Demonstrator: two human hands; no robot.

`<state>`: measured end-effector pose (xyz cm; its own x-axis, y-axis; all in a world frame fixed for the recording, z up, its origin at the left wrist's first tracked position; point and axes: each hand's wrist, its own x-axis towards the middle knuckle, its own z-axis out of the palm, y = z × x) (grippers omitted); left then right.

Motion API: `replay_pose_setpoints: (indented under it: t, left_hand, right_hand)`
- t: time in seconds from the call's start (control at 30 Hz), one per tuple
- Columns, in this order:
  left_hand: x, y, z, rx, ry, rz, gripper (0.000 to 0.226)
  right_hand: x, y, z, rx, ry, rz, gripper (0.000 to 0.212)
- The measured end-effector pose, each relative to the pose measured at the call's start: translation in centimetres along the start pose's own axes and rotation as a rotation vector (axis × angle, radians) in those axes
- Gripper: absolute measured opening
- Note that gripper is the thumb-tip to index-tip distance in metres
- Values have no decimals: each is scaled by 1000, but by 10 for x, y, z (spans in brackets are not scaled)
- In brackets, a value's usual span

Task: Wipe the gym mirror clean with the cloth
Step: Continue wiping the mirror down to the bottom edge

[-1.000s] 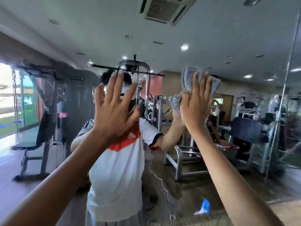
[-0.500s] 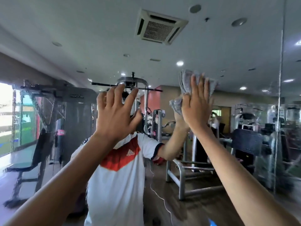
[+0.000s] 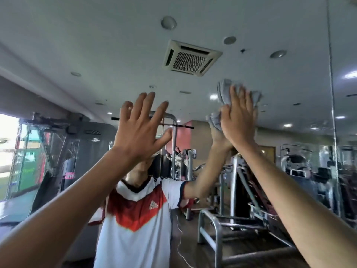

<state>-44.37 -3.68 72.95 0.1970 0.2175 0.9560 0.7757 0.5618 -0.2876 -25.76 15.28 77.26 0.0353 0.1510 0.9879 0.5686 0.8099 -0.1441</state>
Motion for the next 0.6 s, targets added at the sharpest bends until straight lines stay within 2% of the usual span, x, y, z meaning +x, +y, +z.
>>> replay_pose_setpoints:
  t: [0.1, 0.2, 0.23, 0.3, 0.37, 0.43, 0.5, 0.6]
  left_hand:
    - [18, -5, 1, 2, 50, 10, 73]
    - [27, -12, 0, -32, 39, -22, 74]
    - [29, -14, -1, -34, 26, -22, 74]
    - [35, -19, -2, -22, 20, -2, 73]
    - [47, -22, -3, -9, 38, 22, 71]
    - [62, -21, -3, -4, 42, 25, 71]
    - [76, -22, -3, 2, 43, 16, 73]
    - [83, -25, -1, 10, 25, 7, 81]
  right_hand:
    - [-30, -16, 6, -35, 11, -276, 58]
    - [-66, 24, 3, -107, -56, -492, 56]
    - [-62, 40, -3, -97, -74, -488, 56]
    - [-34, 52, -14, -92, -86, -353, 61]
    - [15, 39, -17, -90, -79, -137, 68]
    - [53, 10, -13, -92, -62, -27, 70]
    - [58, -16, -6, -79, -30, -95, 67]
    - [11, -16, 0, -65, -56, -447, 60]
